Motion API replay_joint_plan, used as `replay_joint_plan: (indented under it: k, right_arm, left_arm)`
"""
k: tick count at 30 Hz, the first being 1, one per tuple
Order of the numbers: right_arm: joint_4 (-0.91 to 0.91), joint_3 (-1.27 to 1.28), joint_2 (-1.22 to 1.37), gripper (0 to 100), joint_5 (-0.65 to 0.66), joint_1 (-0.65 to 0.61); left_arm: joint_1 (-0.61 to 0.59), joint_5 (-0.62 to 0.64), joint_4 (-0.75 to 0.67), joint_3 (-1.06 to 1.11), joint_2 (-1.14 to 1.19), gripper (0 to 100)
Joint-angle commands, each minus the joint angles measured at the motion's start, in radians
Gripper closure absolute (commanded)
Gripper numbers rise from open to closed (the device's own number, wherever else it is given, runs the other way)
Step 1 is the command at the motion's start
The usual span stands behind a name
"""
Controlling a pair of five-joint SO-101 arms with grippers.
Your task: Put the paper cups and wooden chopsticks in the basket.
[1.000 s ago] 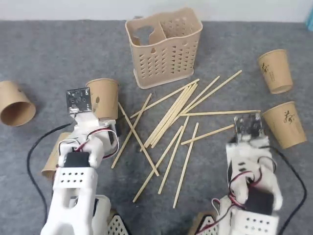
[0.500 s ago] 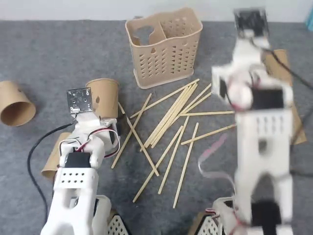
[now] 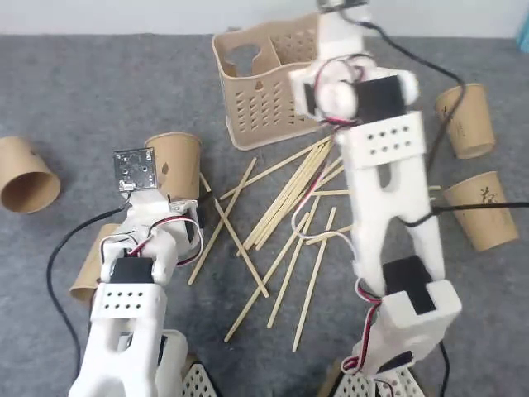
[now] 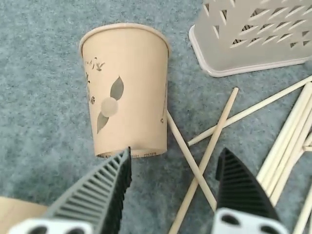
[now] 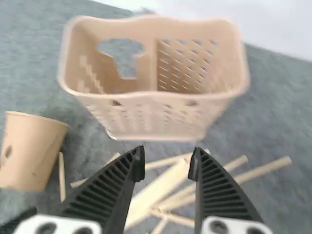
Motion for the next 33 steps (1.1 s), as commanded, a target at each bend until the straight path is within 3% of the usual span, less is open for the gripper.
replay_joint_plan:
  k: [1, 4, 10, 18, 33]
  right_arm:
    - [-0.085, -0.048, 0.016, 83.4, -0.012, -0.024]
    - [-0.131, -0.049, 0.068, 83.4, -0.025, -0.028]
    - [-0.249, -0.052, 0.127, 82.9, -0.189, 0.022]
    - [-0.421, -0.051, 0.154, 83.2, -0.193, 0.044]
    - [-0.503, -0.052, 0.298, 83.2, -0.196, 0.097]
  left_arm:
    - [-0.008, -0.009, -0.025, -0.005, -0.028, 73]
    - [-0.008, -0.009, -0.025, -0.005, -0.028, 73]
    - [-0.008, -0.011, -0.026, -0.005, -0.028, 73]
    - [-0.008, -0.011, -0.046, -0.004, -0.028, 73]
    - [-0.008, -0.011, -0.083, 0.01, -0.028, 73]
